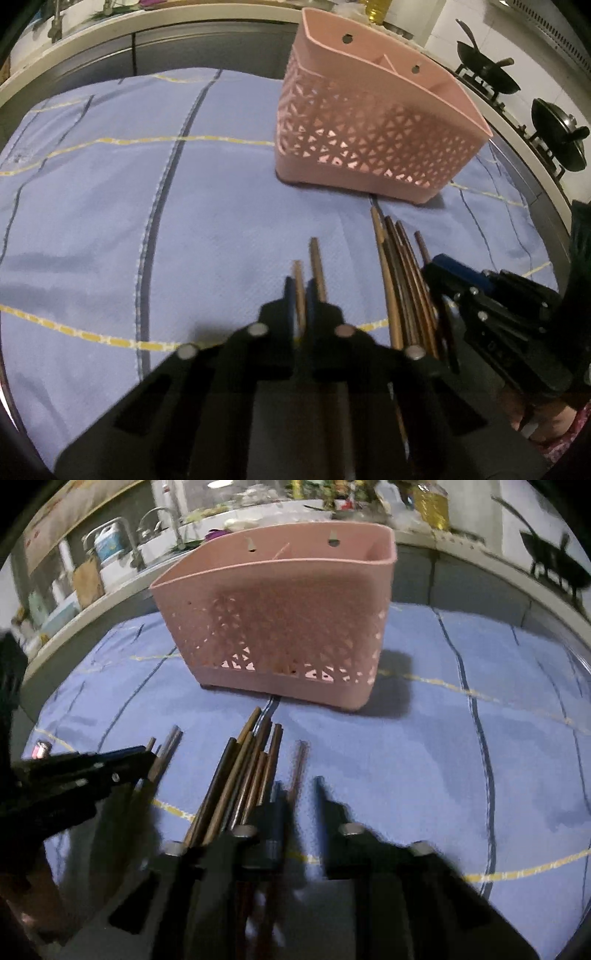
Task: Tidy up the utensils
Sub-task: 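Lower the left tool onto a brown chopstick and close it while the right tool grasps another, then lift the left tool's chopstick upright over the pink basket while the right tool carries its own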
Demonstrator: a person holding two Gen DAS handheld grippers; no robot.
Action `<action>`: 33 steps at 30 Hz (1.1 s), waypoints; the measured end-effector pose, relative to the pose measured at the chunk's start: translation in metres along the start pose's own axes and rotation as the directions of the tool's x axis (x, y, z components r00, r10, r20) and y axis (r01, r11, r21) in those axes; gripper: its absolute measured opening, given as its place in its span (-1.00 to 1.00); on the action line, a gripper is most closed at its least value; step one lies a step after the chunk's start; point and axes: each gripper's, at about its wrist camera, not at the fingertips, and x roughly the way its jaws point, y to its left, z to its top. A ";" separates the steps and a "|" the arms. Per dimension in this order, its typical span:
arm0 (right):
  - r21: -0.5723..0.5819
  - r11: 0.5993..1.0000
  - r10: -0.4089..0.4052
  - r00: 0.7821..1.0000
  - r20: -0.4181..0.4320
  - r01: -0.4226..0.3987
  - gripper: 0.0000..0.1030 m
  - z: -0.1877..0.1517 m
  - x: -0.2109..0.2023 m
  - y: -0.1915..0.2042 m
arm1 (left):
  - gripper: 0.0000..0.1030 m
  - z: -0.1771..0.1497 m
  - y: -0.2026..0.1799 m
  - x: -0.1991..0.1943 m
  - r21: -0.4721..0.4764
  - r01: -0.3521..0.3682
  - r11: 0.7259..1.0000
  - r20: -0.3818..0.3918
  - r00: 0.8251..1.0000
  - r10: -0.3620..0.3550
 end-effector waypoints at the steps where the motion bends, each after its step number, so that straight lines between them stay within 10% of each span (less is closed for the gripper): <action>1: 0.005 1.000 0.008 1.000 -0.001 -0.007 -0.88 -0.001 -0.001 -0.002 | -0.92 0.000 0.002 0.000 -0.002 0.007 1.000 -0.001 1.000 -0.007; 13: 0.013 0.984 0.171 0.950 0.261 -0.180 -0.91 -0.004 -0.109 -0.003 | -0.92 0.011 -0.022 -0.101 0.066 0.110 0.992 0.196 0.973 -0.121; 24: -0.002 0.959 0.239 0.804 0.545 -0.284 -0.91 0.078 -0.203 -0.012 | -0.92 0.085 -0.064 -0.229 0.180 0.141 0.974 0.495 0.842 -0.213; 33: -0.018 0.980 0.162 0.735 0.659 -0.200 -0.91 0.178 -0.191 -0.012 | -0.92 0.169 -0.087 -0.229 0.164 -0.052 0.985 0.679 0.731 -0.074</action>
